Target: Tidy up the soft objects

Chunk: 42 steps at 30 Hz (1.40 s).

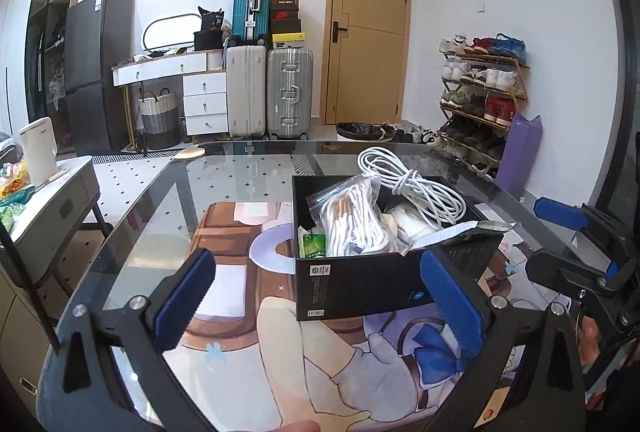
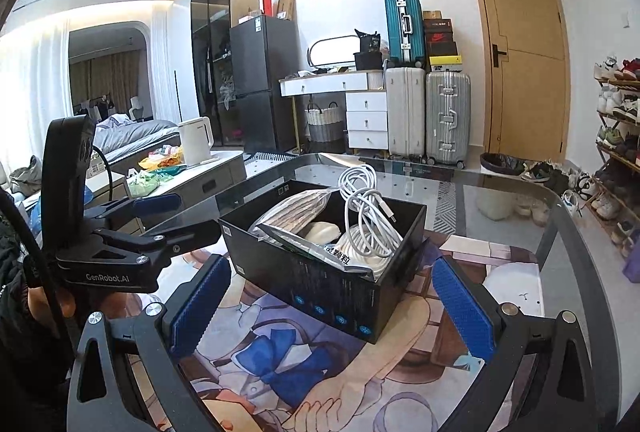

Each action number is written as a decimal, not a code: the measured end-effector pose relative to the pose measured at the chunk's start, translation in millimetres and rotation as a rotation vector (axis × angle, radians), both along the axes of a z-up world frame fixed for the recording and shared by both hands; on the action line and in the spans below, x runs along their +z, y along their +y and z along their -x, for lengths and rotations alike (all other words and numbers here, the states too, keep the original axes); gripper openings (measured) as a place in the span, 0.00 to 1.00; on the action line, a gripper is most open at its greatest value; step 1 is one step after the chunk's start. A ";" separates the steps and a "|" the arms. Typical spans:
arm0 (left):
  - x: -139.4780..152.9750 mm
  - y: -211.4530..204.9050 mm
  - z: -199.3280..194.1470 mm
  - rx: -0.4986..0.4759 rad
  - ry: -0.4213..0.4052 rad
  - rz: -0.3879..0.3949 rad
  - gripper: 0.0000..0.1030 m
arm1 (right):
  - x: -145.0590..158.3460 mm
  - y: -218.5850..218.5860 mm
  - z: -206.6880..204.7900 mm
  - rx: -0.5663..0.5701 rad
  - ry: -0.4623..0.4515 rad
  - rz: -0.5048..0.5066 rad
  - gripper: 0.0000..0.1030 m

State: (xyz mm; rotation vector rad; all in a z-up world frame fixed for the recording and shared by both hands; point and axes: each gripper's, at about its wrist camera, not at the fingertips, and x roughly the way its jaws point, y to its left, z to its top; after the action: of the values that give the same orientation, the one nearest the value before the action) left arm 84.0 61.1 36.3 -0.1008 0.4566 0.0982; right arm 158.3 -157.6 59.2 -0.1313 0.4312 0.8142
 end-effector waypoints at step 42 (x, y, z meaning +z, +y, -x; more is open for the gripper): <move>-1.2 -1.0 -0.1 0.023 -0.007 -0.003 1.00 | -1.5 0.5 8.9 0.006 -0.022 -0.002 0.99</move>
State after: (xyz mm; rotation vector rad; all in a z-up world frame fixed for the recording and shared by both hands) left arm 84.0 60.2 35.1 -0.1035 0.4486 0.1213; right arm 149.4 -157.1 57.7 -0.1391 0.4095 0.8181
